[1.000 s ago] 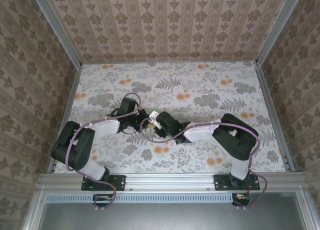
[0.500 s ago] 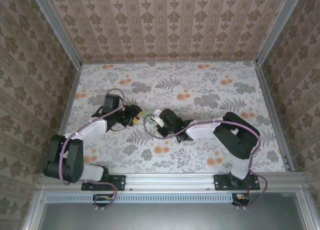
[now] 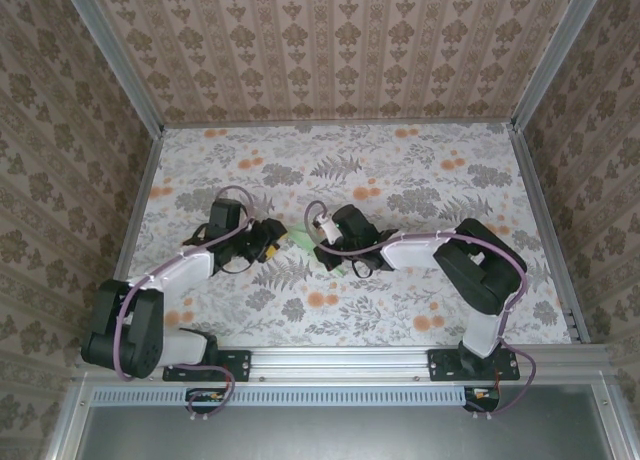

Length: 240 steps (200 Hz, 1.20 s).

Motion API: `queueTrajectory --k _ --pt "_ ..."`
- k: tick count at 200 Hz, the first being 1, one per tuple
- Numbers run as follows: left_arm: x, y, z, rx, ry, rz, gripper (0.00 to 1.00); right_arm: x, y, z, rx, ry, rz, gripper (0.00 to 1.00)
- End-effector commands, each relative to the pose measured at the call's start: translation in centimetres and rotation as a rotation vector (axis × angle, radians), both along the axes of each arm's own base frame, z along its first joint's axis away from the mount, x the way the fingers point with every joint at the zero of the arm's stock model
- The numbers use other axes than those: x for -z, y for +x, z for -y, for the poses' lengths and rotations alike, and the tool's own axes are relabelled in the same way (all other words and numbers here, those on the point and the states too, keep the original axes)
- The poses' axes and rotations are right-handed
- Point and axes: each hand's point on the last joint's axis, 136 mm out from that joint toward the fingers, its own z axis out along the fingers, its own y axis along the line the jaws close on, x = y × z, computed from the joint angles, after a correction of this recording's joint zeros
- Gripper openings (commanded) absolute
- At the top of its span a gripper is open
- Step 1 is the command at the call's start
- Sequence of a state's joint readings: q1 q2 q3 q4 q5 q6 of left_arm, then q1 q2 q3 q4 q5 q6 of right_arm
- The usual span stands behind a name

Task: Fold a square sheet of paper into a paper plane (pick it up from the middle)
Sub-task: Fold the wing for the fifth time at the center of the table.

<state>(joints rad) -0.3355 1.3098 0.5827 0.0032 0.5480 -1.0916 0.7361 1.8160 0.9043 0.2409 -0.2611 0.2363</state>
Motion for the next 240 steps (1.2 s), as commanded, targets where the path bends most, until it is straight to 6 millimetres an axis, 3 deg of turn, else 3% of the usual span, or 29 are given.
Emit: queueTrajectory --k 1,51,126,130,240 --pt "-0.4 0.1 1.4 0.058 -0.025 0.065 0.51 -2.3 0.1 -1.1 0.023 0.168 -0.100 0.02" --pt "0.2 0.0 3.6 0.110 -0.051 0.086 0.47 -2.5 0.3 -0.5 0.069 0.288 -0.219 0.02" --pt "1.6 0.1 4.7 0.132 -0.057 0.072 0.41 -0.6 0.0 -0.3 0.104 0.343 -0.358 0.03" --pt "1.7 -0.6 5.5 0.159 -0.057 0.071 0.41 -0.5 0.0 -0.3 0.103 0.343 -0.363 0.03" --pt "3.3 -0.7 6.1 0.177 -0.062 0.043 0.39 1.9 -0.1 -0.4 0.113 0.314 -0.450 0.04"
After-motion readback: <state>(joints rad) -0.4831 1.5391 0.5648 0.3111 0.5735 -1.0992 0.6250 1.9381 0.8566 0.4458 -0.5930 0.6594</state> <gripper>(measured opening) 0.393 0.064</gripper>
